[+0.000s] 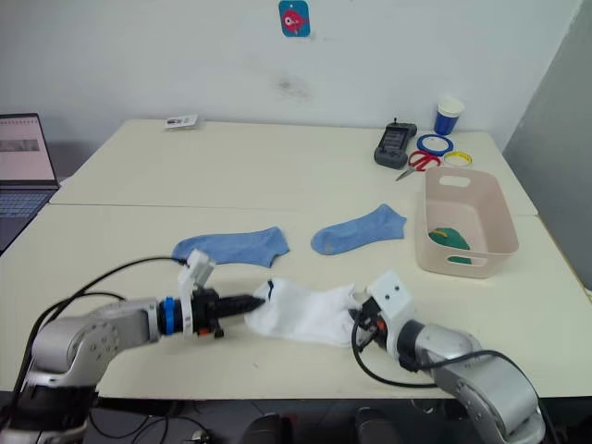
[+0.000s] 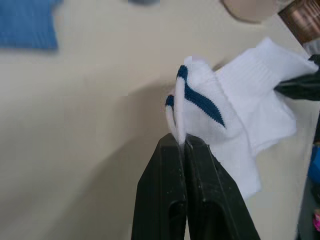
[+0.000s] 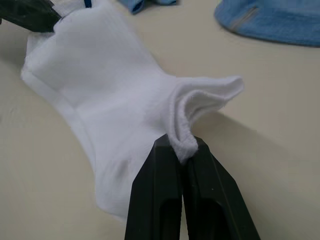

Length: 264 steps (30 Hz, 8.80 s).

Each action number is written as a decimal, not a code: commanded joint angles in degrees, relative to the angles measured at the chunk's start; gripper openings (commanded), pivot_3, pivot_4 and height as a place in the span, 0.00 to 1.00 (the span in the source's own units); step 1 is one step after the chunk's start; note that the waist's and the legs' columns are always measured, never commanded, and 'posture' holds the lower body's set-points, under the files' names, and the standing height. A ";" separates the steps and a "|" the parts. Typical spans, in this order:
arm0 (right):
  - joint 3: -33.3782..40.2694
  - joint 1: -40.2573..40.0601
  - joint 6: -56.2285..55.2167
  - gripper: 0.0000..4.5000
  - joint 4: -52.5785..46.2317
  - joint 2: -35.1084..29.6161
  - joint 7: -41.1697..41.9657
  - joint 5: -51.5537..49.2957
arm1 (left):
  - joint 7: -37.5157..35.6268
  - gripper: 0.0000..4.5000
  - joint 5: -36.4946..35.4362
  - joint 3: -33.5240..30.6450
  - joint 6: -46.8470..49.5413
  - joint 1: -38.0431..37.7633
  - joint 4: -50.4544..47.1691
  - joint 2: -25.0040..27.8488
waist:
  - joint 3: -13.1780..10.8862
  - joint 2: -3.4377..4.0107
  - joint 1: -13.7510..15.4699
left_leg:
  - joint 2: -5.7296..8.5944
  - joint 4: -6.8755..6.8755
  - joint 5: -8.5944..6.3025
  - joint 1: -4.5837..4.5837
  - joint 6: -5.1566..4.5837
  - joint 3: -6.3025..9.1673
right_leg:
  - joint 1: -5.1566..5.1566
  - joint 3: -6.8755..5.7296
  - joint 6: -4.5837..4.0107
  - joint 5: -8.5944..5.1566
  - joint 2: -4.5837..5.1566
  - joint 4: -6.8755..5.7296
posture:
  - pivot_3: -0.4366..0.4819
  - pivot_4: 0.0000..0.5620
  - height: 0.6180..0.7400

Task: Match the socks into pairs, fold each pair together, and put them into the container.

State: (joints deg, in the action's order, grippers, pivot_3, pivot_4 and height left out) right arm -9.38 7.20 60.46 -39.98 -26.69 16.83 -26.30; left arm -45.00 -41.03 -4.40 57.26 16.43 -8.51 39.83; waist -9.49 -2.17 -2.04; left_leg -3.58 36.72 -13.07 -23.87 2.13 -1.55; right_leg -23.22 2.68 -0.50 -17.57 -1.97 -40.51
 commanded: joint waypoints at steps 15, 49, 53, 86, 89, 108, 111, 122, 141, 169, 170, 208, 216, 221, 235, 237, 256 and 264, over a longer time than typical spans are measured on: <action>-1.84 4.66 -2.56 0.66 6.46 -0.68 -0.31 8.57 | -3.66 0.10 9.81 6.02 -6.98 4.42 10.38 0.25 | -0.04 -0.02 0.22 | -0.03 0.01 0.00 -0.04 0.00 0.06 | 0.01 -0.09 0.05 0.03 0.01 0.00 | 0.48 0.27 0.93; -8.29 8.86 -5.54 0.00 13.26 4.86 7.76 9.28 | -22.60 0.00 23.12 19.92 -24.40 17.72 20.00 -5.38 | -0.14 -0.08 0.20 | -0.04 0.10 0.00 -0.17 0.00 0.03 | -0.09 -0.21 0.02 0.03 -0.34 -0.17 | 0.48 0.27 0.93; -6.95 5.37 -3.04 0.00 9.68 1.31 7.76 8.79 | -21.70 0.00 22.78 19.54 -19.71 13.78 15.40 -3.32 | -0.13 -0.08 0.14 | -0.07 0.13 0.00 -0.13 -0.01 0.08 | -0.06 -0.16 0.03 0.03 -0.26 -0.21 | 0.48 0.27 0.93; -5.14 1.86 -12.66 0.00 15.57 3.92 -0.68 22.42 | -13.93 0.00 29.21 17.31 -31.78 8.34 19.86 -6.21 | 0.07 -0.11 0.23 | -0.03 0.16 0.00 -0.01 0.00 0.04 | 0.04 -0.09 0.04 0.02 -0.04 -0.23 | 0.48 0.27 0.93; -2.64 -0.69 -16.40 0.00 14.04 0.88 -0.75 23.57 | -13.59 0.00 28.10 16.19 -32.53 7.23 18.49 -6.58 | 0.28 -0.09 0.23 | -0.03 0.14 0.00 0.03 0.00 0.03 | 0.07 -0.10 0.04 0.02 -0.03 -0.23 | 0.48 0.27 0.93; -12.46 5.64 -20.42 0.00 19.03 7.93 9.02 21.21 | -18.84 0.00 28.32 16.90 -36.09 6.98 14.66 -4.69 | 0.07 -0.05 -0.32 | -0.06 0.15 0.00 -0.02 0.00 0.03 | -0.03 -0.08 0.03 0.02 -0.27 -0.26 | 0.48 0.27 0.93; -11.21 1.53 -19.40 0.00 14.91 4.89 9.29 20.94 | -18.97 0.00 28.63 17.09 -35.70 4.94 15.49 -4.37 | 0.11 -0.06 0.10 | -0.10 0.13 0.00 -0.02 0.00 0.05 | 0.00 -0.10 0.04 0.02 -0.17 -0.25 | 0.48 0.27 0.93; -1.06 -7.47 -20.91 0.00 1.44 -0.51 10.78 15.58 | -21.96 0.00 25.18 15.76 -35.30 9.28 13.66 -5.82 | 0.25 -0.02 0.14 | -0.04 0.13 0.00 0.04 0.00 -0.01 | 0.05 -0.12 0.05 0.02 -0.14 -0.25 | 0.48 0.27 0.93; 3.78 -10.02 -12.80 0.76 3.22 11.91 0.16 10.31 | -23.15 0.00 31.31 20.98 -37.83 12.47 23.98 -7.50 | 0.20 -0.04 0.01 | -0.04 0.14 0.00 0.04 0.00 0.00 | 0.03 -0.11 0.04 0.02 -0.30 -0.28 | 0.48 0.27 0.93; 10.95 -5.49 -5.02 0.00 -0.88 8.09 3.21 -1.23 | -19.41 0.00 27.07 18.61 -30.33 11.85 18.60 -10.88 | 0.16 -0.03 0.04 | -0.03 0.13 0.00 -0.01 0.00 0.02 | 0.00 -0.12 0.04 0.02 -0.28 -0.26 | 0.48 0.27 0.93; 11.06 -4.87 -4.07 0.00 -1.41 7.70 3.42 -2.15 | -19.11 0.00 27.56 19.03 -30.56 11.76 19.39 -11.43 | 0.16 -0.03 0.04 | -0.02 0.14 0.00 -0.01 0.00 0.02 | 0.00 -0.13 0.04 0.02 -0.28 -0.27 | 0.48 0.27 0.93; -7.40 20.69 -0.02 0.25 26.20 24.16 1.99 -0.01 | -18.69 0.00 24.38 11.21 -24.71 6.73 16.21 0.03 | 0.15 -0.01 -1.30 | -0.12 0.12 0.00 0.02 -0.01 0.13 | -0.04 -0.09 0.04 0.02 -0.20 -0.32 | 0.48 0.27 0.93; -5.74 21.45 2.97 0.81 16.04 20.19 4.79 -2.74 | -15.04 0.00 23.46 4.99 -23.86 6.45 16.88 2.67 | 0.07 0.01 -1.18 | -0.17 0.11 0.00 -0.03 -0.01 0.17 | -0.08 -0.12 0.04 0.02 -0.16 -0.32 | 0.48 0.27 0.93; -4.94 19.94 0.41 0.71 12.29 13.96 4.98 -0.61 | -13.62 0.00 19.49 -1.69 -24.18 10.58 17.33 2.73 | -0.10 -0.14 -1.06 | -0.13 0.11 0.00 -0.07 -0.01 0.16 | -0.08 -0.16 0.04 0.02 -0.07 -0.28 | 0.48 0.27 0.93; -16.11 21.11 -10.88 0.00 21.33 9.42 8.22 10.91 | -28.57 0.00 25.38 17.80 -34.14 13.04 9.89 3.57 | -0.21 -0.13 -1.07 | -0.08 0.02 0.00 -0.08 -0.01 0.07 | -0.10 -0.12 0.04 0.02 -0.12 -0.19 | 0.48 0.27 0.93; -17.47 20.93 -11.56 0.00 21.95 9.21 8.73 12.18 | -28.64 0.00 28.25 19.50 -37.50 12.69 13.62 3.65 | -0.21 -0.13 -1.08 | -0.07 0.02 0.00 -0.07 -0.01 0.06 | -0.11 -0.11 0.04 0.02 -0.14 -0.21 | 0.48 0.27 0.93; -17.16 18.63 -20.63 0.00 18.17 6.11 18.73 14.23 | -30.68 0.00 23.45 14.78 -34.80 15.10 10.28 4.36 | -0.33 -0.18 -0.85 | -0.09 0.12 0.00 -0.11 -0.01 0.08 | -0.07 -0.22 0.04 0.02 -0.14 -0.23 | 0.48 0.27 0.93; -21.91 19.53 -17.82 0.00 24.36 6.68 19.27 18.18 | -30.87 0.00 32.25 19.29 -44.39 11.82 16.21 5.16 | -0.34 -0.15 -0.92 | -0.11 0.10 0.00 -0.07 -0.01 0.08 | -0.09 -0.12 0.04 0.02 -0.12 -0.24 | 0.48 0.27 0.93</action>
State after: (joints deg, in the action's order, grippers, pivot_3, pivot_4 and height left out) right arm -30.99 26.22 42.24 -14.57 -19.43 35.18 -8.87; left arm -75.77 -10.92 14.31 15.79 28.47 7.56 43.96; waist -9.84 -2.32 -2.96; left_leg -3.68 36.82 -13.06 -23.96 2.12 -1.46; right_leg -23.32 2.57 -0.47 -17.55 -2.07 -40.75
